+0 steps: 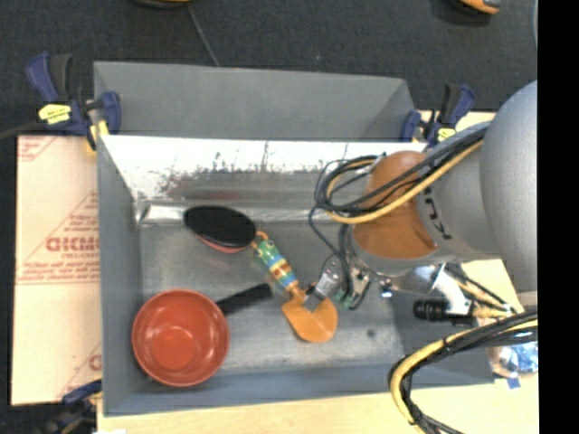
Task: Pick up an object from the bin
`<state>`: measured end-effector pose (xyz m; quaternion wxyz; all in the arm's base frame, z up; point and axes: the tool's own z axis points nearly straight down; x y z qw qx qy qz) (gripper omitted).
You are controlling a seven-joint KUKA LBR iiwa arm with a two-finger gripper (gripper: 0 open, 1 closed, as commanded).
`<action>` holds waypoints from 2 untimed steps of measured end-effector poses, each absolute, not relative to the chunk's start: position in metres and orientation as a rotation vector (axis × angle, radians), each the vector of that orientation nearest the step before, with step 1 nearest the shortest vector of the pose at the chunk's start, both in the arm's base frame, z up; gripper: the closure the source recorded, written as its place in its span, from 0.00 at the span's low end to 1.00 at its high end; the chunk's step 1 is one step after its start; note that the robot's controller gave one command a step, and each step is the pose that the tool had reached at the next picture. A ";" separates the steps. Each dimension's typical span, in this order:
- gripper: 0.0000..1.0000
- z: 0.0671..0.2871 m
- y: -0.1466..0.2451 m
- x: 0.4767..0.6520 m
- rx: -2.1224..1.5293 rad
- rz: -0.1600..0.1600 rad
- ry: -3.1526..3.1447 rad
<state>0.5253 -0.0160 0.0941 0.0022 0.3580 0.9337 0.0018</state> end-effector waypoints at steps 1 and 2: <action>1.00 0.114 -0.017 0.525 1.118 0.005 2.932; 1.00 0.142 -0.017 0.525 1.113 0.004 2.933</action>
Offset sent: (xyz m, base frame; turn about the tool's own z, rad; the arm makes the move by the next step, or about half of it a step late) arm 0.0004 -0.0004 0.0628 -0.0023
